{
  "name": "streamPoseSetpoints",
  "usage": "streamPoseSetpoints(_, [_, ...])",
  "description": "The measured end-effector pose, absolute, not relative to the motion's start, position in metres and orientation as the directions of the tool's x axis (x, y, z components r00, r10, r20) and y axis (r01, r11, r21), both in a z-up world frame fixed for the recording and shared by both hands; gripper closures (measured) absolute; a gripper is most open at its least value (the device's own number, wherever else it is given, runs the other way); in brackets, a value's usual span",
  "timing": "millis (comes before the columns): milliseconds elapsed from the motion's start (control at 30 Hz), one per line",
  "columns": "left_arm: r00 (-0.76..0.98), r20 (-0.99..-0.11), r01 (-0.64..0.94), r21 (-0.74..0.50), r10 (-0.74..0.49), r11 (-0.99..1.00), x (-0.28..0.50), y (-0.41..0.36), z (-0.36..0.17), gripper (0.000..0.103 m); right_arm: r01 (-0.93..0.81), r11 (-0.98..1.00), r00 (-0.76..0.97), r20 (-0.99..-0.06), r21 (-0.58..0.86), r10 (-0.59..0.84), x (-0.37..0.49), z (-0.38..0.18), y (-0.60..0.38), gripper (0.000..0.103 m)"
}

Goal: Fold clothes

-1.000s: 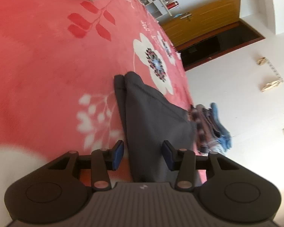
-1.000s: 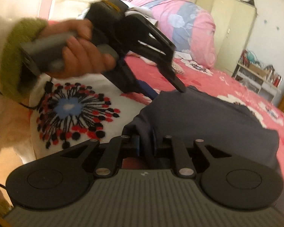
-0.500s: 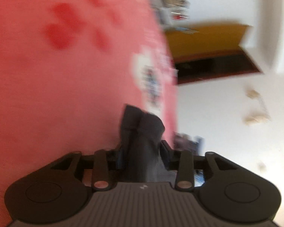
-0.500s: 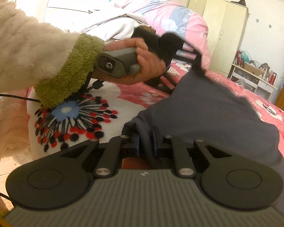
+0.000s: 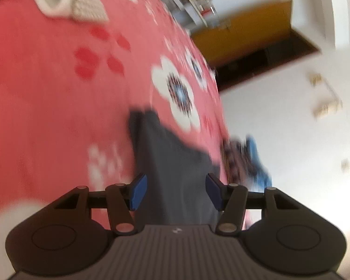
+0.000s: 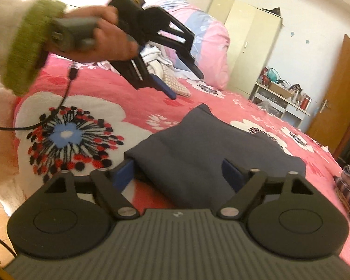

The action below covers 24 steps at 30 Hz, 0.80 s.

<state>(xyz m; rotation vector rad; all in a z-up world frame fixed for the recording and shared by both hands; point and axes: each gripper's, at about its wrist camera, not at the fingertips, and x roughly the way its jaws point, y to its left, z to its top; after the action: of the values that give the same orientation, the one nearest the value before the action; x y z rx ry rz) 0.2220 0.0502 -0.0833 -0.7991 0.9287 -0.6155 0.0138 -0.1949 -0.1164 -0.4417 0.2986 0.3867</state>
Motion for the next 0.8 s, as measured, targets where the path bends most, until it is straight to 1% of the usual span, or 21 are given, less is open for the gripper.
streamPoseSetpoints(200, [0.361, -0.502, 0.245, -0.762, -0.786, 0.599, 0.165, 0.019, -0.093, 0.047, -0.375, 0.864, 0.900, -0.356, -0.336, 0.252, -0.006, -0.113, -0.199, 0.016])
streamPoseSetpoints(333, [0.342, -0.521, 0.282, -0.737, -0.783, 0.614, 0.140, 0.014, -0.103, 0.048, -0.315, 0.907, 0.913, -0.350, -0.278, 0.210, -0.015, -0.106, -0.217, 0.016])
streamPoseSetpoints(433, [0.340, -0.532, 0.286, -0.727, -0.775, 0.624, 0.129, 0.015, -0.109, 0.050, -0.262, 0.945, 0.918, -0.351, -0.195, 0.183, -0.019, -0.102, -0.238, 0.016])
streamPoseSetpoints(633, [0.374, -0.530, 0.255, -0.731, -0.762, 0.633, 0.124, 0.014, -0.118, 0.058, -0.164, 0.986, 0.920, -0.360, 0.000, 0.153, -0.019, -0.103, -0.279, 0.016])
streamPoseSetpoints(667, [0.377, -0.530, 0.252, -0.730, -0.760, 0.635, 0.124, 0.014, -0.119, 0.060, -0.149, 0.988, 0.921, -0.360, 0.033, 0.151, -0.019, -0.104, -0.285, 0.016])
streamPoseSetpoints(733, [0.376, -0.526, 0.259, -0.731, -0.763, 0.631, 0.121, 0.014, -0.119, 0.067, -0.119, 0.987, 0.920, -0.362, 0.105, 0.150, -0.018, -0.106, -0.298, 0.016])
streamPoseSetpoints(800, [0.357, -0.527, 0.268, -0.733, -0.771, 0.625, 0.121, 0.011, -0.121, 0.085, -0.095, 0.981, 0.920, -0.362, 0.170, 0.152, -0.019, -0.108, -0.307, 0.016])
